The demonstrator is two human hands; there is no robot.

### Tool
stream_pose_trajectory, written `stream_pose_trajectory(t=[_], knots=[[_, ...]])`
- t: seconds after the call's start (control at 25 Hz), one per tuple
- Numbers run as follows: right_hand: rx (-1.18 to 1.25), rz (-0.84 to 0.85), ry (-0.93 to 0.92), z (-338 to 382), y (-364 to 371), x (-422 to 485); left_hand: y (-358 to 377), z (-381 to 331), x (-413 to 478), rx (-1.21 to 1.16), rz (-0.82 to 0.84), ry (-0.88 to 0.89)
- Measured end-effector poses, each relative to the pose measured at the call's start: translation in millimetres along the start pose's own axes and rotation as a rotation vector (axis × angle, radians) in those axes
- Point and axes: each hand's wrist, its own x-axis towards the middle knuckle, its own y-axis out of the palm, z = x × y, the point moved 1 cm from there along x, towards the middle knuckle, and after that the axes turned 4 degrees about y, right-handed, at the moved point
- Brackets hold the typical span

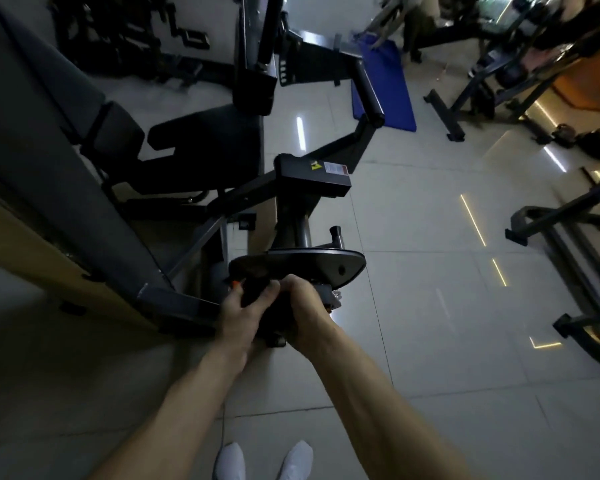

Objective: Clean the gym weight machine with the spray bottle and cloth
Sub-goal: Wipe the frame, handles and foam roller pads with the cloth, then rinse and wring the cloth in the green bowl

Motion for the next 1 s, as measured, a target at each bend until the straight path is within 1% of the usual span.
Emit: stream_pose_trajectory(t=[0.04, 0.08, 0.12, 0.16, 0.24, 0.28, 0.36, 0.4, 0.44, 0.52, 0.6, 0.68, 0.76, 0.84, 0.96, 1.0], knots=[[0.051, 0.079, 0.1, 2, 10, 2, -13, -1, 7, 0.065, -0.08, 0.009], [0.054, 0.124, 0.163, 4, 16, 6, -26, -1, 15, 0.064, -0.175, -0.019], [0.006, 0.138, 0.176, 6, 22, 10, -39, 2, 25, 0.006, -0.267, -0.078], [-0.071, 0.123, 0.152, 8, 28, 20, -48, 4, 33, -0.068, -0.337, -0.138], [-0.264, -0.023, 0.035, 10, 39, 39, -57, 8, 44, -0.224, -0.421, -0.216], [-0.389, -0.114, -0.047, 8, 43, 54, -60, 8, 47, -0.324, -0.439, -0.244], [-0.83, -0.264, -0.233, 0, 46, 85, -70, 2, 42, -0.557, -0.43, -0.361], [-1.041, -0.274, -0.28, -4, 46, 100, -78, -2, 41, -0.645, -0.428, -0.401], [-1.2, -0.255, -0.264, -12, 43, 119, -88, -6, 40, -0.685, -0.438, -0.416], [-1.345, -0.178, -0.186, -24, 38, 140, -103, -15, 40, -0.705, -0.431, -0.407], [-1.478, -0.176, -0.212, -31, 37, 145, -107, -24, 35, -0.683, -0.415, -0.382], [-1.516, -0.203, -0.278, -30, 37, 139, -104, -30, 31, -0.659, -0.414, -0.359], [-1.467, -0.209, -0.327, -18, 33, 126, -87, -39, 26, -0.6, -0.391, -0.328], [-1.348, -0.209, -0.355, 10, 21, 106, -57, -52, 24, -0.512, -0.357, -0.271], [-1.079, -0.163, -0.357, 80, -14, 58, 20, -81, 36, -0.381, -0.246, -0.168], [-1.008, -0.181, -0.373, 107, -33, 40, 55, -89, 44, -0.346, -0.193, -0.144]])
